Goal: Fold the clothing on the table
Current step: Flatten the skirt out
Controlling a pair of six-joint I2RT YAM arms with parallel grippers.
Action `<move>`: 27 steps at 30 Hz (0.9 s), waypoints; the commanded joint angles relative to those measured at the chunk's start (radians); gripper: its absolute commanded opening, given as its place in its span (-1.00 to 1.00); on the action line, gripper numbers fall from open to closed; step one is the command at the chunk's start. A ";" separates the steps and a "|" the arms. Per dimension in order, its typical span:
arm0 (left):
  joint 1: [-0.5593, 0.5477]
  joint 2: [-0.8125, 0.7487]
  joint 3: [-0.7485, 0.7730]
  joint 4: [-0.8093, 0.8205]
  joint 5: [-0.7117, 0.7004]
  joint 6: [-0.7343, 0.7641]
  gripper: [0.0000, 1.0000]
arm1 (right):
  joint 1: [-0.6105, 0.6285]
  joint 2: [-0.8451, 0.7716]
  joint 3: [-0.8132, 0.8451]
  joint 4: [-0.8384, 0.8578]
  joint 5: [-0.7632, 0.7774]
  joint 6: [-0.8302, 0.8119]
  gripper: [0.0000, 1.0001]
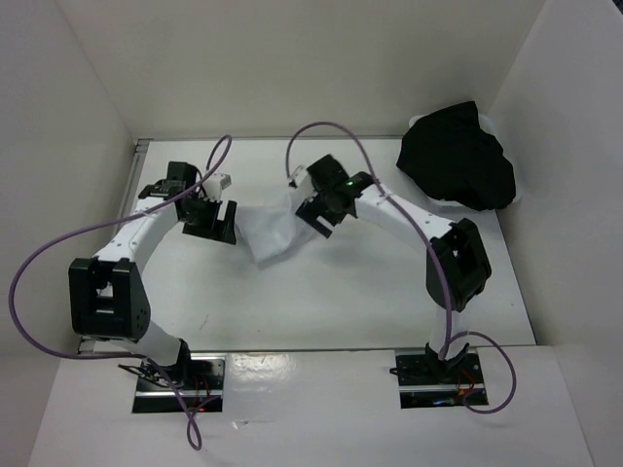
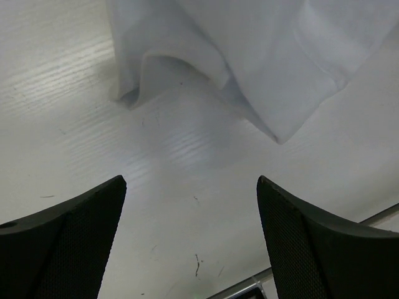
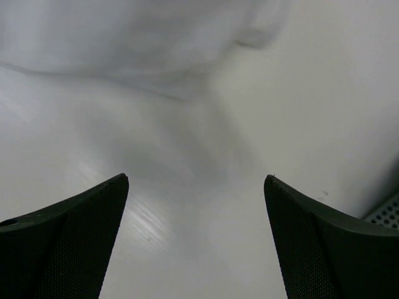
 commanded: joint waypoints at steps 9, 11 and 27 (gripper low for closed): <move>0.440 0.021 0.035 -0.034 0.254 0.050 0.82 | 0.363 0.101 0.152 0.055 0.183 -0.108 0.89; 0.514 0.021 0.026 -0.057 0.274 0.075 0.82 | 0.383 0.102 0.137 0.085 0.210 -0.131 0.89; 0.612 0.002 -0.005 -0.047 0.323 0.107 0.82 | 0.546 0.157 0.014 0.250 0.261 -0.295 0.89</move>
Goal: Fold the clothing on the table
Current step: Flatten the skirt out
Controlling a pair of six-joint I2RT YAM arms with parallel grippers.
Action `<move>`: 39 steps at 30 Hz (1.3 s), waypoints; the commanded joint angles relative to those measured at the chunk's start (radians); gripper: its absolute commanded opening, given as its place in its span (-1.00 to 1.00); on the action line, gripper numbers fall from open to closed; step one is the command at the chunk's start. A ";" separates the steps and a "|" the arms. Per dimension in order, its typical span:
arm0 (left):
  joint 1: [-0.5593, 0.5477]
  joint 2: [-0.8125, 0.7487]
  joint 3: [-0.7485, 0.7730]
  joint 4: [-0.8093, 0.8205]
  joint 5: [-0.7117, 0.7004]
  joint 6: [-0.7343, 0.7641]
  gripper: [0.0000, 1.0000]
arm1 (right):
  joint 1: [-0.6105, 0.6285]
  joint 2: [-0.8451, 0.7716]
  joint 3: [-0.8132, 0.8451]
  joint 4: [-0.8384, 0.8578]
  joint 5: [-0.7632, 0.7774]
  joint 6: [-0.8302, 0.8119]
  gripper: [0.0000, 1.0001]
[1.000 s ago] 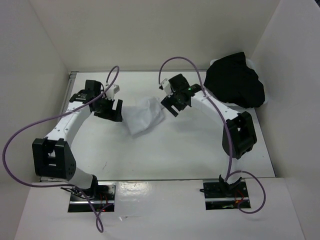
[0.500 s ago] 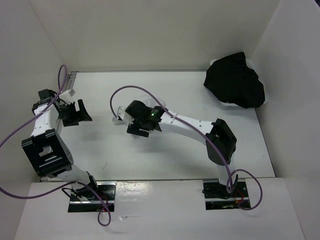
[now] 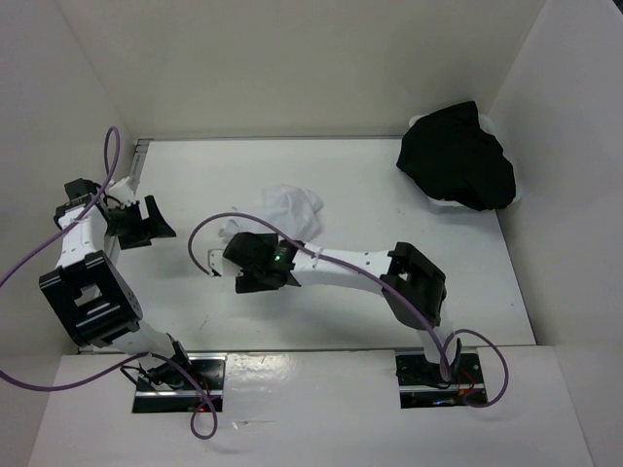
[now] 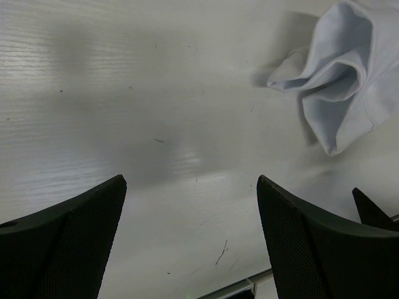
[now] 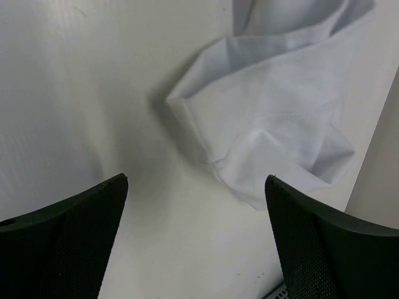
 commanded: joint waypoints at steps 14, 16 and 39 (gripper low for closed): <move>0.004 -0.084 -0.017 0.004 0.024 0.027 0.82 | 0.017 0.062 -0.120 0.236 0.026 -0.088 0.89; 0.004 -0.093 -0.017 0.013 0.024 0.027 0.82 | 0.008 0.071 -0.107 0.248 0.026 -0.098 0.83; 0.004 -0.064 -0.017 0.013 0.042 0.037 0.82 | -0.049 0.119 0.005 0.266 0.035 -0.059 -0.95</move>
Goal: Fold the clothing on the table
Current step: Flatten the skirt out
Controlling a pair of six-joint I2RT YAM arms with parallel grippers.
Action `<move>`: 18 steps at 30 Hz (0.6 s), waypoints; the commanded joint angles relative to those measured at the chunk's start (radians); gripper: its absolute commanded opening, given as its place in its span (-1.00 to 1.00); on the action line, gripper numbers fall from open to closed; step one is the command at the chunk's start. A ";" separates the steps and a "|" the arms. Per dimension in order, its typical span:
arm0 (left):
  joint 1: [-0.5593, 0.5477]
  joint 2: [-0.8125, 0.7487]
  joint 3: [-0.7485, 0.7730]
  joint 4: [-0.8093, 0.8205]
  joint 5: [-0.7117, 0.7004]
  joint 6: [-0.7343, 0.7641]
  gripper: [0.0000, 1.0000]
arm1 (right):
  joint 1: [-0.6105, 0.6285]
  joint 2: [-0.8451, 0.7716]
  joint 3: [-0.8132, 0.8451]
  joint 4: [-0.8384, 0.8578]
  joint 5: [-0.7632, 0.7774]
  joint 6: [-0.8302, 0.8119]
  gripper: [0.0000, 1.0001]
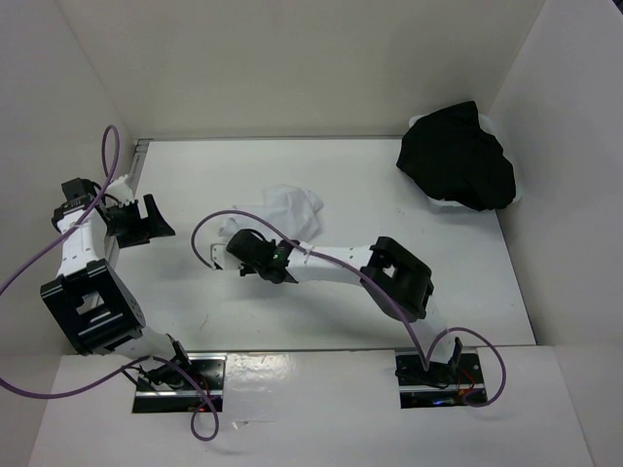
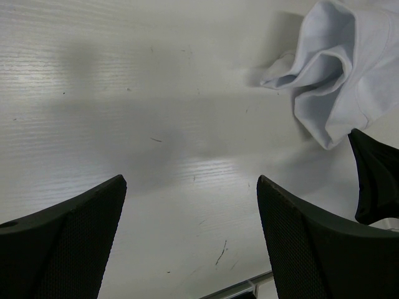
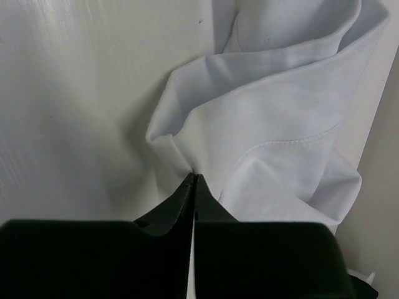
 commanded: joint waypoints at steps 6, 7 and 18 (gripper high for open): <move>0.004 -0.010 -0.004 0.011 0.048 0.034 0.82 | -0.038 0.015 0.130 -0.004 -0.006 0.052 -1.00; 0.004 -0.010 -0.004 0.011 0.048 0.034 0.82 | -0.061 0.015 0.148 -0.020 -0.022 0.065 -1.00; 0.004 -0.001 -0.004 0.011 0.059 0.053 0.82 | -0.300 -0.042 0.449 -0.208 -0.208 0.245 -1.00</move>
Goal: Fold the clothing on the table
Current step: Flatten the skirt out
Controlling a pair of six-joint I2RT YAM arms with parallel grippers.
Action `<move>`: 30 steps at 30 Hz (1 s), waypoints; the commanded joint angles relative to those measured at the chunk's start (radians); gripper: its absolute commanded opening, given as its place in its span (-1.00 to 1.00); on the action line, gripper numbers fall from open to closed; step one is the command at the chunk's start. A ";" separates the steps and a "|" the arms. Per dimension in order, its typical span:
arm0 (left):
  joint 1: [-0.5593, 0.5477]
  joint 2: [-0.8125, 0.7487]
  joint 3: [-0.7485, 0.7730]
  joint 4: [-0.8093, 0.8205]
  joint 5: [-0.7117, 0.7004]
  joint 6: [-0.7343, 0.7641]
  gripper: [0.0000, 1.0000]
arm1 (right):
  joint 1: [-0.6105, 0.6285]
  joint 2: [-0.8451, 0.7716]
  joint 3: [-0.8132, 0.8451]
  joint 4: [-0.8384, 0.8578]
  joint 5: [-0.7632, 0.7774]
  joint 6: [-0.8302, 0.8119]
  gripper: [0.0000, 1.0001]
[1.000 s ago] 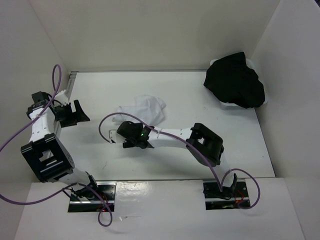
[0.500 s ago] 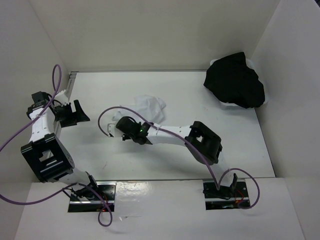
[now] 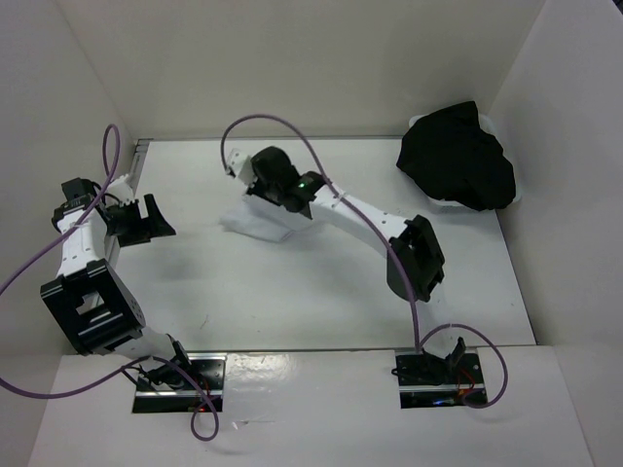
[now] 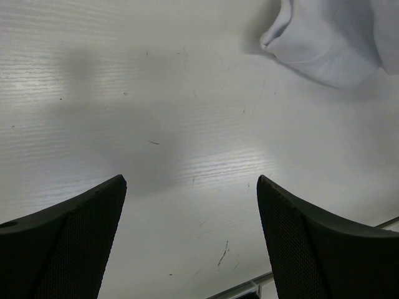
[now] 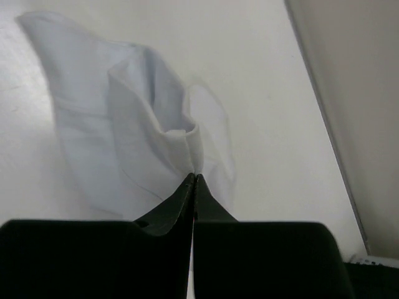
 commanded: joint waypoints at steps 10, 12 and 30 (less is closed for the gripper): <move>-0.250 0.027 -0.014 0.056 -0.041 0.035 0.82 | -0.234 -0.142 -0.010 -0.046 -0.047 0.112 -1.00; -0.333 0.070 0.000 0.065 -0.062 0.035 0.82 | -0.266 -0.155 -0.043 -0.022 -0.035 0.112 -1.00; -0.475 0.580 0.295 0.240 0.283 -0.108 0.64 | -0.340 -0.245 -0.178 -0.061 -0.098 0.132 -1.00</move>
